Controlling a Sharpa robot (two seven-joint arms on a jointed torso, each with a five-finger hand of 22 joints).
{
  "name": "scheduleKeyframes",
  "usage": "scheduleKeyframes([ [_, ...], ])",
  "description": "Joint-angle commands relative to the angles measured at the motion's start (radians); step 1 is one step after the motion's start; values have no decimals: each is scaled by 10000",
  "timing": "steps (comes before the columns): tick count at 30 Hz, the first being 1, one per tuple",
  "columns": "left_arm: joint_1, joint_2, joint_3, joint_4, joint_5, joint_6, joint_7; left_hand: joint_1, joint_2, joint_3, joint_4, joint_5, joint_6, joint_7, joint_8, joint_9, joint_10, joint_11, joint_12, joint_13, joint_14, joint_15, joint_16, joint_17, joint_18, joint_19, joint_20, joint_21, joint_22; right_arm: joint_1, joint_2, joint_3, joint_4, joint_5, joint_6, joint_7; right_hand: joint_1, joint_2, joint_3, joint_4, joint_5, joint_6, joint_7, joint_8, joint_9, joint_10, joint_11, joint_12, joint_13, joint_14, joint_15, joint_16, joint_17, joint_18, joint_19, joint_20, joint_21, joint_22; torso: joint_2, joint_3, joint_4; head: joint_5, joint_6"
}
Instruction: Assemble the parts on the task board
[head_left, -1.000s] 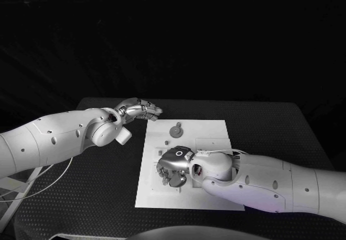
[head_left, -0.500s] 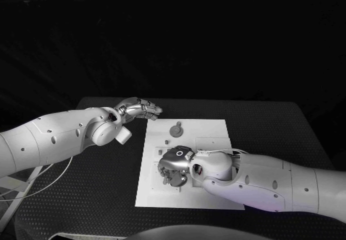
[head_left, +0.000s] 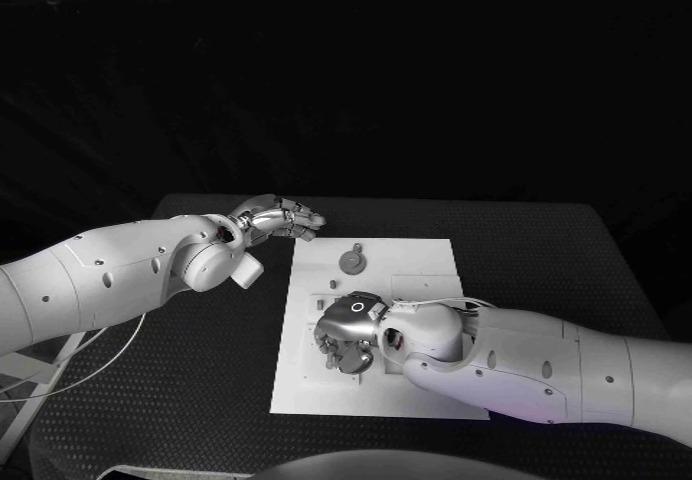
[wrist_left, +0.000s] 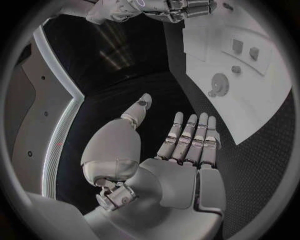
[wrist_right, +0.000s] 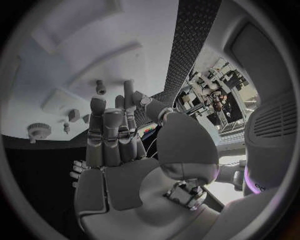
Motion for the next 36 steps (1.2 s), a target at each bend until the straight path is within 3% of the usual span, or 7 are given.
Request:
scheduleKeyframes([
  [1,7,19,8,27,-9,76,67,9,-25,13,-12,-29,66,651,33,-16,2,36,0,0,-44,16,-33,11,-79,27,3,-25,-12,-112,27,-63,-80,-165,350,-53,-4,99,60,-10,30,64,11,22,6,310,-58,33,-13,-134,-66,41,-15,152,-43,-36,63,233,4,-2,9,1,-4],
  [31,7,23,8,26,-9,97,50,6,-30,12,-9,-29,66,649,34,-17,-3,38,-2,-1,-45,17,-33,13,-79,27,5,-24,-12,-207,177,-81,-238,23,534,3,-4,114,68,-19,30,72,7,24,17,323,-62,26,6,-144,-69,49,-17,152,-52,-35,72,233,1,2,-5,25,-16],
  [36,8,11,8,29,-9,101,43,6,-30,12,-9,-29,66,649,34,-17,-3,38,-2,-1,-45,17,-33,13,-79,27,5,-24,-12,-207,182,-82,-282,168,253,-113,-4,114,68,-19,30,72,7,24,17,323,-62,26,6,-144,-69,49,-17,152,-52,-35,72,233,1,2,-5,25,-16],
])
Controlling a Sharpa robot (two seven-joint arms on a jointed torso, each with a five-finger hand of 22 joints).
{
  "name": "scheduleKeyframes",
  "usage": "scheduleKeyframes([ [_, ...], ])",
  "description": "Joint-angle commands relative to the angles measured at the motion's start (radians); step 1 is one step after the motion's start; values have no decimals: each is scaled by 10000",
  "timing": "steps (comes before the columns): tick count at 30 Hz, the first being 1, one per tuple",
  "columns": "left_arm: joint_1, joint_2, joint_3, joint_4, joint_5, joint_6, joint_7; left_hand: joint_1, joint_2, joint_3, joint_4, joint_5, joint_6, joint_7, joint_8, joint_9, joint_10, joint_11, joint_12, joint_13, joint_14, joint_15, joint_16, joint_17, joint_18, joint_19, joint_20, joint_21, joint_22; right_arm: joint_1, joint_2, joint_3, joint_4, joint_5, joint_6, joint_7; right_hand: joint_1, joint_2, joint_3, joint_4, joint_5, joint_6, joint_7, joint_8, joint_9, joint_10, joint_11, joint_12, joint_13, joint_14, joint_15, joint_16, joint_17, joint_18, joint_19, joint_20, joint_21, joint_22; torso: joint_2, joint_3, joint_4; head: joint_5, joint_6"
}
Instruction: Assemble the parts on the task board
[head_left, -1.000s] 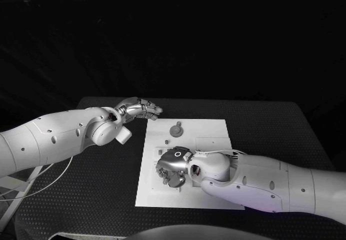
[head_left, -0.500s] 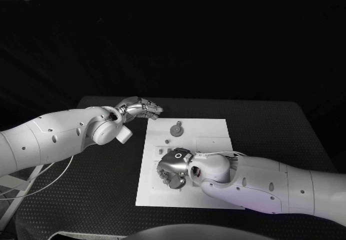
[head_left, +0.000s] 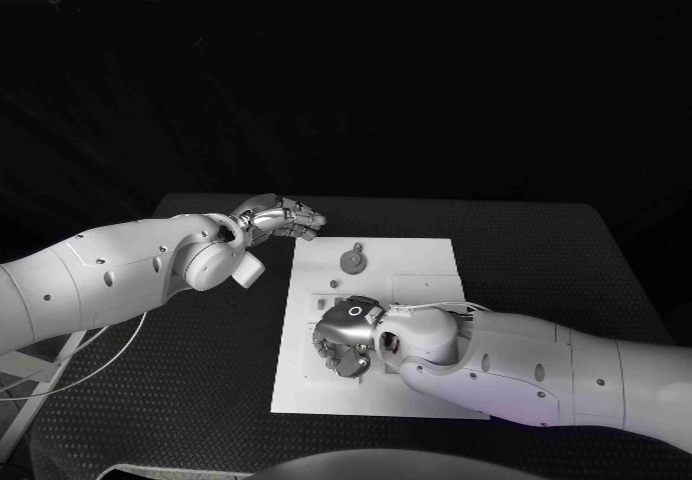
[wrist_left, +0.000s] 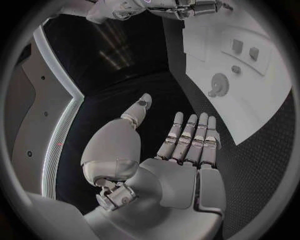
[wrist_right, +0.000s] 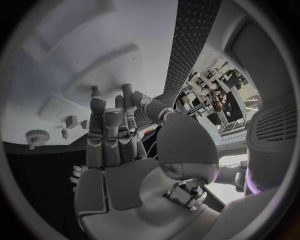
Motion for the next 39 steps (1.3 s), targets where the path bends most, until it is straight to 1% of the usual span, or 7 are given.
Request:
scheduleKeyframes([
  [1,7,6,8,27,-8,97,62,6,-30,12,-9,-29,66,649,34,-10,-3,38,-2,-1,-45,17,-33,16,-79,27,5,-24,-12,-52,-21,-51,-56,151,61,-105,-7,113,37,7,28,61,-20,67,10,322,-61,24,-20,-111,-43,50,-10,151,0,-52,36,234,-2,-1,2,-4,3],
  [8,7,-5,8,34,-8,101,56,6,-30,12,-9,-29,66,649,34,-10,-3,38,-2,-1,-45,17,-33,16,-79,27,5,-24,-12,-52,-30,-51,-74,343,-222,-81,-7,113,37,7,28,61,-20,67,10,322,-61,24,-20,-111,-43,50,-10,151,0,-52,36,234,-3,0,7,-1,9],
  [26,7,-19,7,40,-8,122,44,5,-32,12,-9,-29,66,647,34,-10,-4,38,-2,-1,-46,17,-33,16,-79,26,5,-24,-13,-52,-92,-51,-75,515,-357,17,-25,90,37,2,29,22,-5,43,6,278,-49,-11,-20,-149,-26,34,-20,151,-39,-40,23,230,0,1,5,12,13],
  [27,7,-19,7,40,-8,124,44,4,-32,11,-8,-29,66,644,34,-10,-6,39,-3,-2,-47,17,-34,16,-79,26,6,-24,-13,-52,-94,-51,-75,526,-355,19,-568,-1346,-564,67,-199,-884,232,-441,-186,-647,148,-508,-241,-132,159,78,4,98,-69,1,70,273,0,1,5,12,13],
  [29,7,-21,7,36,-8,119,43,4,-32,11,-8,-29,66,644,34,-10,-6,39,-3,-2,-47,17,-34,16,-79,26,6,-24,-13,-52,-101,-51,-74,550,-338,40,-547,-1307,-653,50,-84,-1749,429,-904,-375,-1675,402,-342,-490,-59,380,153,30,137,35,-59,124,249,0,1,5,12,13],
  [30,7,-21,7,35,-8,120,43,4,-32,11,-8,-29,66,644,34,-10,-6,39,-3,-2,-47,17,-34,16,-79,26,6,-24,-13,-51,-104,-51,-66,562,-327,50,-537,-1286,-669,45,-54,-1947,474,-1010,-418,-1911,460,-298,-547,-42,431,170,36,146,60,-73,136,243,0,1,5,12,13],
  [39,7,-17,7,30,-8,124,44,4,-32,11,-8,-29,66,644,34,-10,-6,39,-3,-2,-47,17,-34,16,-79,26,6,-24,-13,-51,-110,-51,-17,604,-227,109,-537,-1286,-669,45,-54,-1947,474,-1010,-418,-1911,460,-298,-547,-42,431,170,36,146,60,-73,136,243,2,2,5,21,8],
])
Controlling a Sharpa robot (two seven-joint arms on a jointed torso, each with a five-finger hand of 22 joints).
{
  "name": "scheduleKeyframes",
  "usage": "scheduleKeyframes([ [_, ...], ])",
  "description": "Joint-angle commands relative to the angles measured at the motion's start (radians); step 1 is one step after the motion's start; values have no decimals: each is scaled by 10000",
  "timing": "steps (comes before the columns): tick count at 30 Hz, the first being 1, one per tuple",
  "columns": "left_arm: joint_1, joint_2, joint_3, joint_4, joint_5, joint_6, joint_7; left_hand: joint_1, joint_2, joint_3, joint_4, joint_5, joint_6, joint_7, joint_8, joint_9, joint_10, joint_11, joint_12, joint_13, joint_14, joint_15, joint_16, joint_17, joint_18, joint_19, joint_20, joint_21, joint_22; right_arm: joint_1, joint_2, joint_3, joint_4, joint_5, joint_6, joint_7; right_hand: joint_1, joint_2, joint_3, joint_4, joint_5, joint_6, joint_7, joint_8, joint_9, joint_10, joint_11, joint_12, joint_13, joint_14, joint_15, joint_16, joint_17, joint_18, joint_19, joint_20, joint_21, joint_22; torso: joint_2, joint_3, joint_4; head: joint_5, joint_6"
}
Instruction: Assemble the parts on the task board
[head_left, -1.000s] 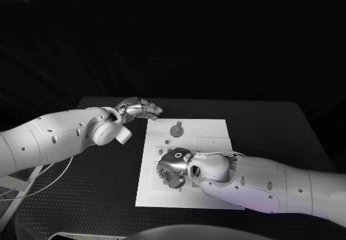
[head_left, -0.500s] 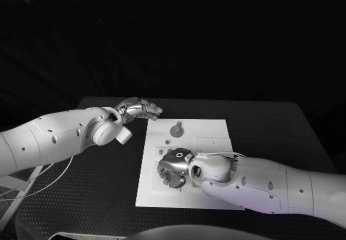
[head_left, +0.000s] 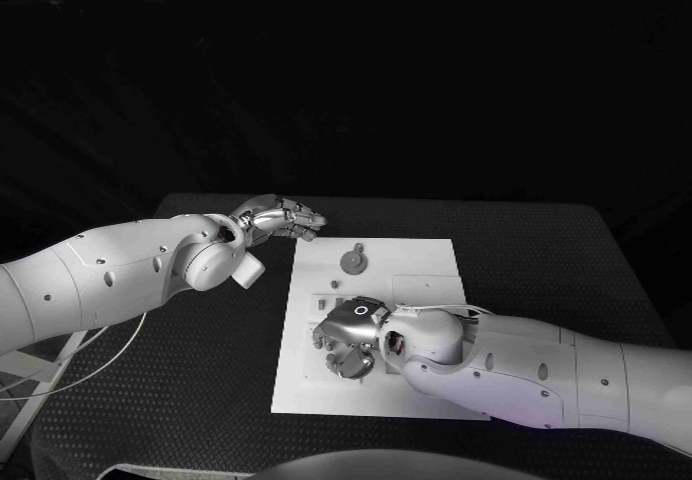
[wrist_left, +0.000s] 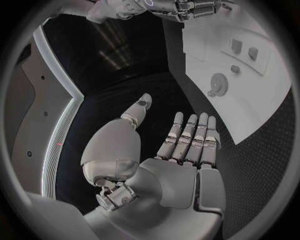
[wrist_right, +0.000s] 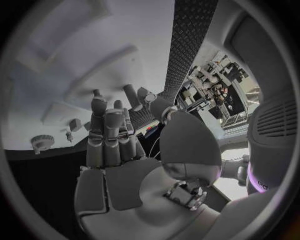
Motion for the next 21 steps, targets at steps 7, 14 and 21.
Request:
scheduleKeyframes([
  [7,7,13,7,19,-8,127,76,4,-34,11,-8,-29,66,639,35,-12,-10,40,-5,-3,-50,18,-35,12,-79,26,6,-24,-13,-8,-28,-1,24,69,71,101,45,1,-252,-33,62,21,32,27,22,-83,72,-5,-2,-4,146,116,36,151,80,-3,55,235,2,-2,1,-4,-14],
  [14,7,7,7,11,-8,126,74,4,-34,11,-8,-29,66,639,35,-12,-10,40,-5,-3,-50,18,-35,12,-79,26,6,-24,-13,-7,-232,2,205,145,-166,100,75,29,-328,-33,73,17,36,44,30,-78,81,-11,9,-19,156,145,38,151,74,-8,64,230,2,-1,3,-8,-15],
  [21,6,7,7,4,-8,200,39,4,-34,11,-8,-29,66,639,35,-12,-10,40,-5,-3,-50,18,-35,12,-79,26,6,-24,-13,111,-574,51,541,513,-380,312,75,29,-328,-33,73,17,36,44,30,-78,81,-11,9,-19,156,145,38,151,74,-8,64,230,-5,-9,-2,-18,-40],
])
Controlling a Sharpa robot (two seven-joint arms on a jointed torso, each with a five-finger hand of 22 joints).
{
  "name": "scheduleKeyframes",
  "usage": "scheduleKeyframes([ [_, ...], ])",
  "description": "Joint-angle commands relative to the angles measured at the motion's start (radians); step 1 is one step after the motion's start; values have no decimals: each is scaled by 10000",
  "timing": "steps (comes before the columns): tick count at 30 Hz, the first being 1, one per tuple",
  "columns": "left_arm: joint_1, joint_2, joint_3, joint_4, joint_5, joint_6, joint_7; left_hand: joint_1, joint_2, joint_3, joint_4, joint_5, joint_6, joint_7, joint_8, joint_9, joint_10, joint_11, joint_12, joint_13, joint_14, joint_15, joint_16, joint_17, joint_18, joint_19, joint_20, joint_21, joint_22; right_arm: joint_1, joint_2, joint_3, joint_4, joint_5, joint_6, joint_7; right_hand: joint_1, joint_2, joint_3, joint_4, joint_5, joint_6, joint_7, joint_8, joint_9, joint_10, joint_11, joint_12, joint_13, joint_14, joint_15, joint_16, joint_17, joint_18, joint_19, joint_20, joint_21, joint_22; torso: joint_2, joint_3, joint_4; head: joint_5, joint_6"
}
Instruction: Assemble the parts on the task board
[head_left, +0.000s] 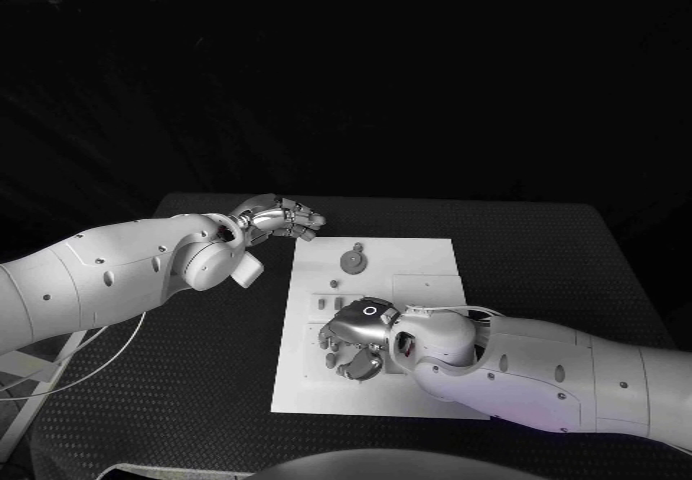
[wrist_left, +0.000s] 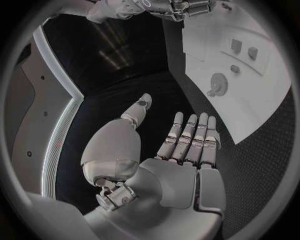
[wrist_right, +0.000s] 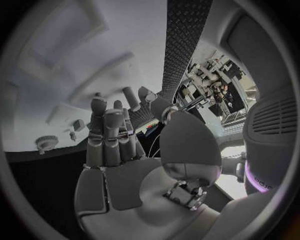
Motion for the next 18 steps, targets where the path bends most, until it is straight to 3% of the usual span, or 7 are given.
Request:
scheduleKeyframes([
  [1,6,18,7,9,-8,187,50,3,-34,11,-8,-29,66,638,35,-13,-10,40,-5,-3,-50,18,-35,13,-79,25,6,-24,-14,94,-74,54,97,360,-264,308,75,28,-39,7,34,47,60,43,9,-23,27,-11,15,-11,42,28,10,200,76,-12,64,229,-5,-5,-9,-12,-29],
  [3,6,34,7,-10,-9,182,59,2,-30,12,-6,-30,67,620,37,-13,-19,42,-9,-4,-52,19,-36,14,-79,26,6,-23,-14,122,-120,84,126,550,-382,421,79,31,-49,8,35,46,60,46,10,-22,28,-11,16,-13,43,32,9,200,76,-13,65,229,-4,-6,-12,-16,-19],
  [5,5,38,7,-10,-9,189,62,2,-30,12,-6,-30,67,620,37,-13,-19,42,-9,-4,-52,19,-36,14,-79,26,6,-23,-14,153,-181,145,178,708,-440,491,-267,-511,-175,284,54,-393,-4,-171,-83,-915,71,-166,-223,57,123,96,13,200,157,2,81,200,-2,-6,-10,-14,-10],
  [6,5,41,7,-13,-11,206,66,2,-30,12,-6,-30,67,620,37,-13,-19,42,-9,-4,-52,19,-36,14,-79,26,6,-23,-14,170,-235,198,226,806,-456,499,-232,-554,-76,460,70,-446,-26,-168,-80,-1066,91,-107,-279,76,114,123,3,200,181,-26,65,181,-2,-6,-10,-14,-10],
  [12,5,39,7,-20,-11,163,96,2,-30,12,-6,-30,67,620,37,-13,-19,42,-9,-4,-52,19,-36,14,-79,26,6,-23,-14,219,-380,448,258,1094,-639,601,-232,-554,-76,460,70,-446,-26,-168,-80,-1066,91,-107,-279,76,114,123,3,200,181,-26,65,181,-1,11,-2,-27,14],
  [18,4,48,7,-15,-12,67,186,2,-30,12,-6,-30,67,620,37,-13,-19,42,-9,-4,-52,19,-36,14,-79,26,6,-23,-14,323,-599,479,-41,1722,-1024,790,-232,-554,-76,460,70,-446,-26,-168,-80,-1066,91,-107,-279,76,114,123,3,200,181,-26,65,181,-13,-7,-2,-108,159],
])
